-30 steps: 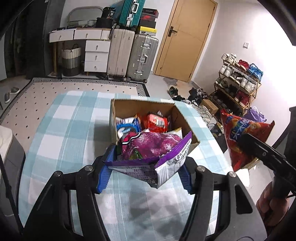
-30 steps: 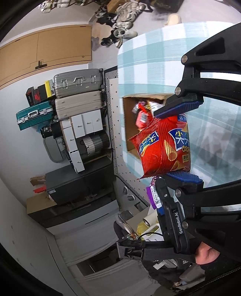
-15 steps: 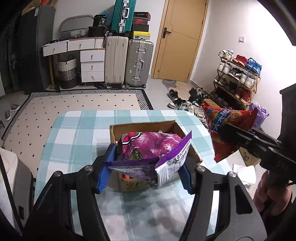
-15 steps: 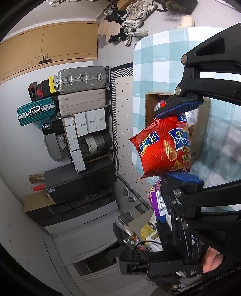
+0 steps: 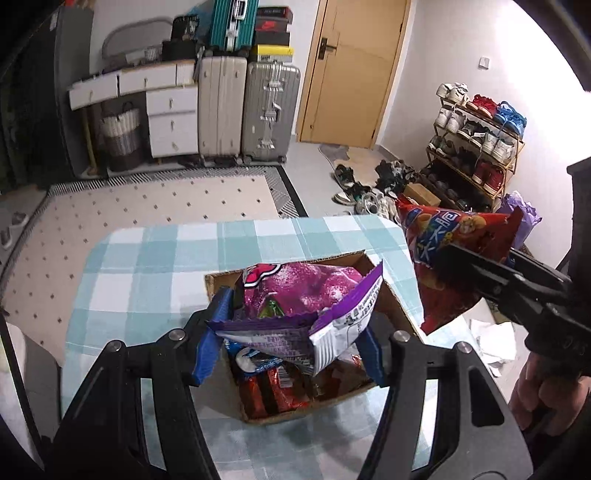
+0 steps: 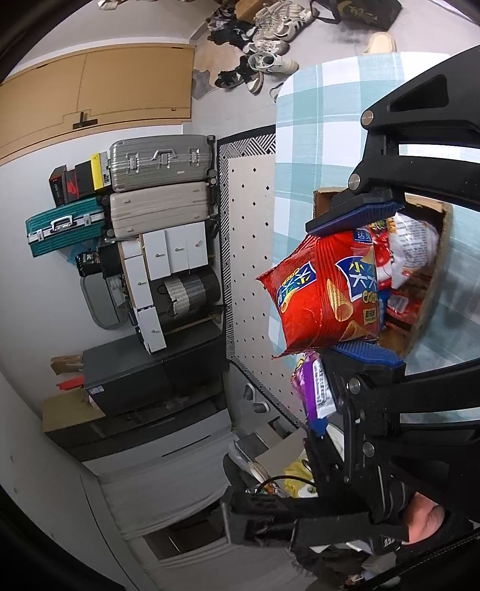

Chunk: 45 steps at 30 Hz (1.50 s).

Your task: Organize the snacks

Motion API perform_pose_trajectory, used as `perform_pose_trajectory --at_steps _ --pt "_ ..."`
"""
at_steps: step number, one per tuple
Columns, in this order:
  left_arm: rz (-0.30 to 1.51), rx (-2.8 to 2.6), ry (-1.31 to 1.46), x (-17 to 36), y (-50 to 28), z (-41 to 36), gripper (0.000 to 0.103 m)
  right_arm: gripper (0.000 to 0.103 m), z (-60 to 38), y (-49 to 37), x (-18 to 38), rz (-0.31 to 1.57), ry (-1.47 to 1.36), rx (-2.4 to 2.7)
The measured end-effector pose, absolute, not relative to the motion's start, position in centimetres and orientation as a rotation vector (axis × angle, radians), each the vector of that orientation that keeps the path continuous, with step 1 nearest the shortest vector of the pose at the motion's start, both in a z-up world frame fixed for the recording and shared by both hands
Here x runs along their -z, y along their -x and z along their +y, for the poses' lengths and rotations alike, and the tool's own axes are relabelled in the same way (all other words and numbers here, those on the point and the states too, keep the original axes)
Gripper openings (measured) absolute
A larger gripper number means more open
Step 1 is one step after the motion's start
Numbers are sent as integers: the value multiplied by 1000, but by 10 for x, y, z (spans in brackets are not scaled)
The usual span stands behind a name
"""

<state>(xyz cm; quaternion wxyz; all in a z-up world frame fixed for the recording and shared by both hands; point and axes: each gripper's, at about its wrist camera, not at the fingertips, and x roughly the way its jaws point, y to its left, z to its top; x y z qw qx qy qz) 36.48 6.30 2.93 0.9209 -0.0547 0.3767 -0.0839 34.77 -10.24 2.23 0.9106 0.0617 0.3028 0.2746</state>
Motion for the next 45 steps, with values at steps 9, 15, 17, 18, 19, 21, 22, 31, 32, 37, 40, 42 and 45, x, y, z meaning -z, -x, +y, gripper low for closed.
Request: perform_pose_trajectory --at_steps 9,15,17,18,19,21,22,31,32,37,40,42,45 --pt "842 205 131 24 -415 70 60 54 -90 -386 21 694 -90 -527" --pt "879 214 130 49 -437 72 60 57 -85 -402 44 723 -87 -528" --pt "886 163 96 54 -444 71 70 61 -85 -407 49 733 -89 -526" --pt "886 149 82 56 -446 71 75 70 -87 -408 51 731 -93 -520" --pt "883 128 75 57 -446 72 82 74 -89 -408 52 726 -95 -512" --pt "882 148 82 57 -444 74 83 75 -95 -405 53 713 -98 -505" --pt "881 147 76 57 -443 74 83 75 -98 -402 52 710 -101 -505" --pt "842 144 77 36 -408 80 83 76 -125 -375 41 672 -125 -476" --pt "839 141 79 33 -403 81 83 76 -128 -370 38 663 -129 -475" --pt "811 105 84 20 -374 85 83 81 -135 -339 23 610 -135 -474" --pt "782 99 67 10 -355 83 83 82 -138 -319 13 571 -127 -465" --pt "758 91 50 3 -342 81 83 84 -141 -306 8 546 -121 -454" --pt "724 83 32 -7 -323 76 83 85 -146 -289 3 521 -116 -444"
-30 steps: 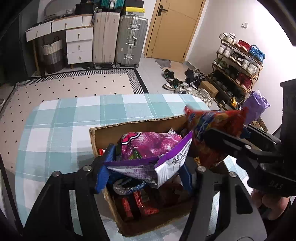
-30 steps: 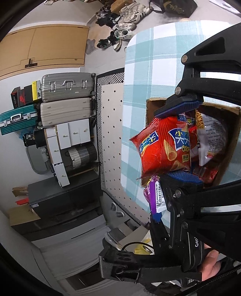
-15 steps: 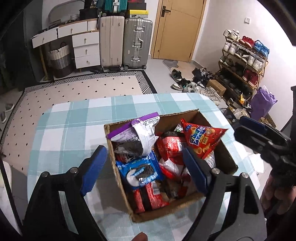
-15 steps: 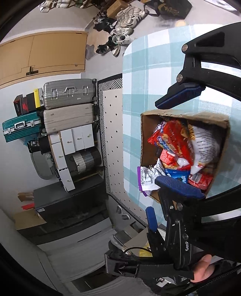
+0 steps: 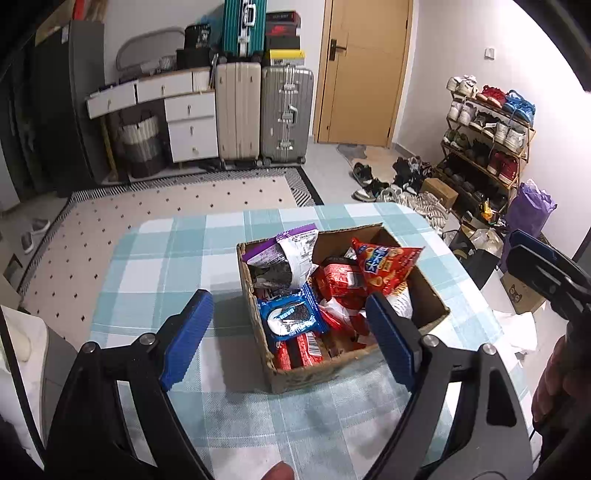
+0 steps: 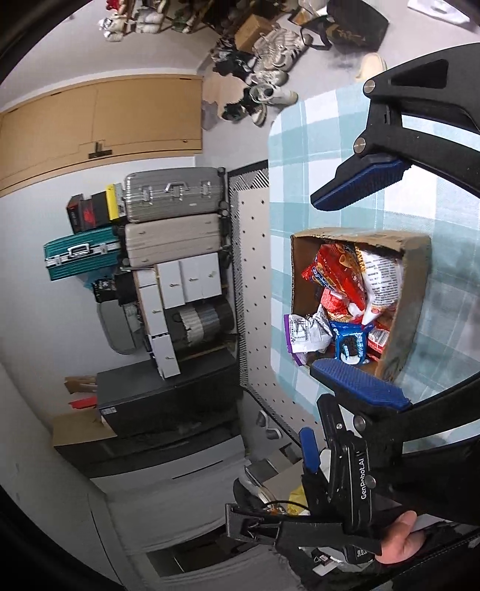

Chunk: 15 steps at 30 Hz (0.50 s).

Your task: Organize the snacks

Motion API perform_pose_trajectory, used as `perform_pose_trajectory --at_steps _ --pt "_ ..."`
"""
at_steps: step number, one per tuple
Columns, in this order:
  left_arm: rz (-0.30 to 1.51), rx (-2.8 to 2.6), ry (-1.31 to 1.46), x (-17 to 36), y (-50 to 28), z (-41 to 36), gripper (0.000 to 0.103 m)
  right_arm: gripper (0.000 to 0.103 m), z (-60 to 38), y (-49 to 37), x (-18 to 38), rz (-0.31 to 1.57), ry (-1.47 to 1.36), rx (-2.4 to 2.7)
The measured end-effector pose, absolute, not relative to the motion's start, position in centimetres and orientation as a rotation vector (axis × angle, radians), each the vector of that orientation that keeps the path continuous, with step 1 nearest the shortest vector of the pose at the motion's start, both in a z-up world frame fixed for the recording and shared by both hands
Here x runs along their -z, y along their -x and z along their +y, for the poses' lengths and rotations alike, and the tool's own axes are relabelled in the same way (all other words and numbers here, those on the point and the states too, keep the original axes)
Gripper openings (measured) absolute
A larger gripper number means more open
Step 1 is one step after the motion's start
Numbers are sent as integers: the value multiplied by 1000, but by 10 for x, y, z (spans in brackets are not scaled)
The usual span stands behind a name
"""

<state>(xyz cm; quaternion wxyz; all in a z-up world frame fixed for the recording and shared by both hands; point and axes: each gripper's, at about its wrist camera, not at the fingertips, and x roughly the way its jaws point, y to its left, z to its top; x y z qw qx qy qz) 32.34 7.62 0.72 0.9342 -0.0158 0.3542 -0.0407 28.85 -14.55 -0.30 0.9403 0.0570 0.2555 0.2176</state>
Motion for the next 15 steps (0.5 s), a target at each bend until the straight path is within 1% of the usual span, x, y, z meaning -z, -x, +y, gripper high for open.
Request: perform_pose_trajectory --at_steps 4,8,15 --pt "677 64 -1 -19 -298 68 84 85 -152 -261 -5 437 -102 -395" --pt "605 45 -19 -35 -273 66 85 88 -161 -230 -16 343 -87 -368" --pt "541 43 -20 -56 -232 66 87 90 -167 -186 -20 264 -58 -349"
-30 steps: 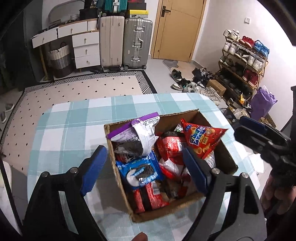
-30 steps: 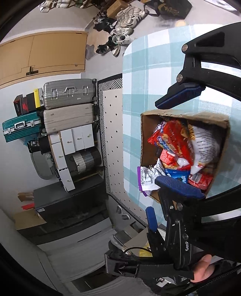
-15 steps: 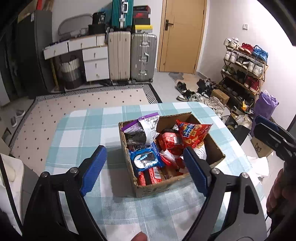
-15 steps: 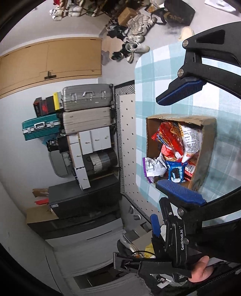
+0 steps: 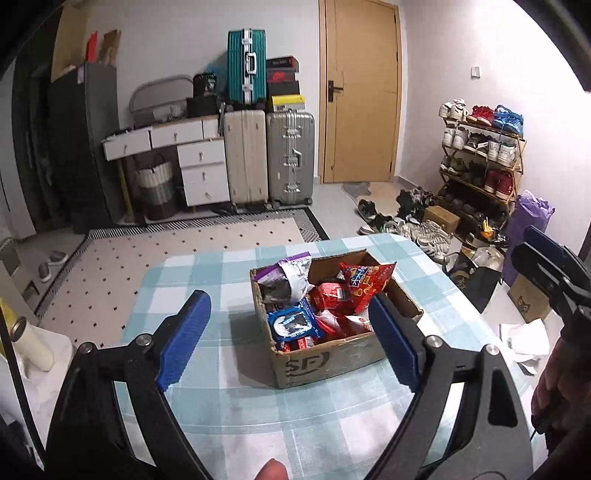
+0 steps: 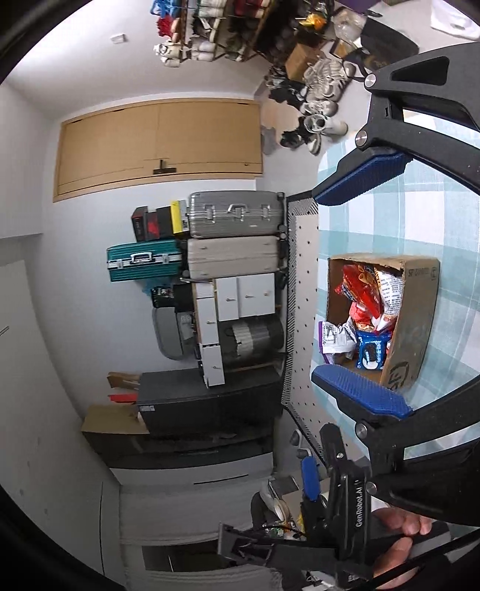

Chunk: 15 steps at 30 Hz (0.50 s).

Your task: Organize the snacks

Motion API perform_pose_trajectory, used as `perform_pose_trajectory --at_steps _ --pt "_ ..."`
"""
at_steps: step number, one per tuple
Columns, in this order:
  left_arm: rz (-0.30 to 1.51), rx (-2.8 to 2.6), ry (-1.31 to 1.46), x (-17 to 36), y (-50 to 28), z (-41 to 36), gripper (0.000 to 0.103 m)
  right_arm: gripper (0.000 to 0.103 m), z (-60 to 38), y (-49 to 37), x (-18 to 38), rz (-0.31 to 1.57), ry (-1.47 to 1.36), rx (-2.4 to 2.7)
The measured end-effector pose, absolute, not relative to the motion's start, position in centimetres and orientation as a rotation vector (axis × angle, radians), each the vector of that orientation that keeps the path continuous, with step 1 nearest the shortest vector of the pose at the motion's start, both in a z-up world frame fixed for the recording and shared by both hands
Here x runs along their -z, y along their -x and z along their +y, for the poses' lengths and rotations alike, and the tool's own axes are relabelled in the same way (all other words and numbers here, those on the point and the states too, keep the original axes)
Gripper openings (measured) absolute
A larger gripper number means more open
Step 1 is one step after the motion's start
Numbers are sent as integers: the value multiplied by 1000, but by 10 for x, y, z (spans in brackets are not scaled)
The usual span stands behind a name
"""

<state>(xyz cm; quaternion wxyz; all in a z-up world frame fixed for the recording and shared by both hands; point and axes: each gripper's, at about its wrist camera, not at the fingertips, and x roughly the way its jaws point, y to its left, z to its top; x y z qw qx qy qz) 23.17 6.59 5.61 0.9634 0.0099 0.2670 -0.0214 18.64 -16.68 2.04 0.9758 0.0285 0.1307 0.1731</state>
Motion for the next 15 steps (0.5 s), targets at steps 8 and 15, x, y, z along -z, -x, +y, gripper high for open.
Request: perform_pose_trajectory --at_steps 8,15 --pt "463 -23 -4 -52 -191 80 101 91 -171 -138 -15 193 -31 -336" --pt "374 -46 -16 -33 -167 95 102 96 -171 -104 -1 126 3 -288"
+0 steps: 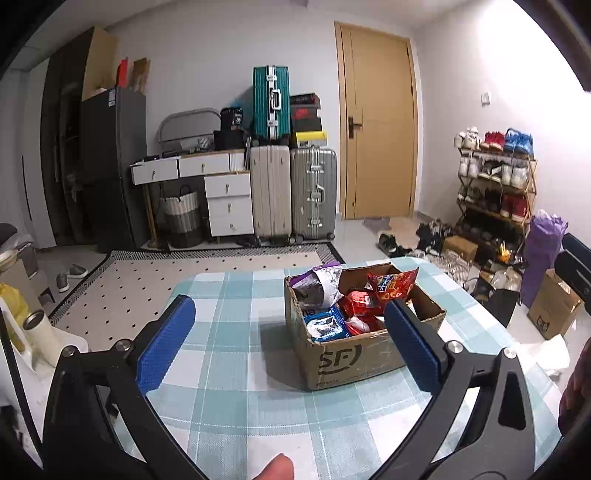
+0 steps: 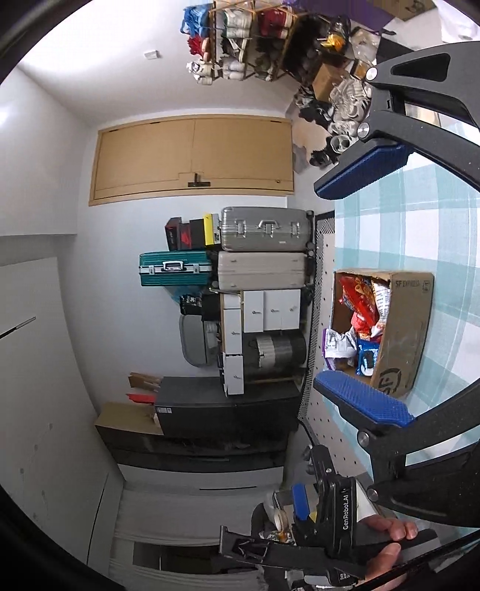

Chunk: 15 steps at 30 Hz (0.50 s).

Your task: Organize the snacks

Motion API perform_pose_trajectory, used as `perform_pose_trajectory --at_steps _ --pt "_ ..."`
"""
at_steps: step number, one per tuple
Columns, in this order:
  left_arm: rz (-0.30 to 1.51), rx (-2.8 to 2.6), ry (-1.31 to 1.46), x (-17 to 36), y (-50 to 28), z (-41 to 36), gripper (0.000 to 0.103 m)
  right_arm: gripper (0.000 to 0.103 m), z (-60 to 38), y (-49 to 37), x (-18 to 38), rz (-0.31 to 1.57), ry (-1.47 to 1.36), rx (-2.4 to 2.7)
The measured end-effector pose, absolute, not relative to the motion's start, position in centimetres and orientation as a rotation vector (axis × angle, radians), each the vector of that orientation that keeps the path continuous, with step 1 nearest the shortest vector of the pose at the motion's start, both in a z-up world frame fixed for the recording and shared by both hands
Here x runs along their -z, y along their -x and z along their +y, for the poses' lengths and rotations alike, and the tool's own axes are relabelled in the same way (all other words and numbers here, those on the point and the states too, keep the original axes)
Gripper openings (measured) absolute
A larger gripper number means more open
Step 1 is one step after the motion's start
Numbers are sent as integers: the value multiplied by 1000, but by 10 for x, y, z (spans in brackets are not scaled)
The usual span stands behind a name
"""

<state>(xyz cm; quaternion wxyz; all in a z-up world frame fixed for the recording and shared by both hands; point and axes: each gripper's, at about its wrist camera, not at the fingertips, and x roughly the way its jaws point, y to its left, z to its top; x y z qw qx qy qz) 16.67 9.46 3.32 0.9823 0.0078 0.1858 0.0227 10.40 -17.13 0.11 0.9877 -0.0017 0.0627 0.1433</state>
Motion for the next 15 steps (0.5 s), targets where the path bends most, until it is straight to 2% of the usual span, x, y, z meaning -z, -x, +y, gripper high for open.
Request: perform_pose_trajectory --at_steps 15 --pt "336 -123 41 30 -140 122 102 97 -160 -93 49 125 54 -295"
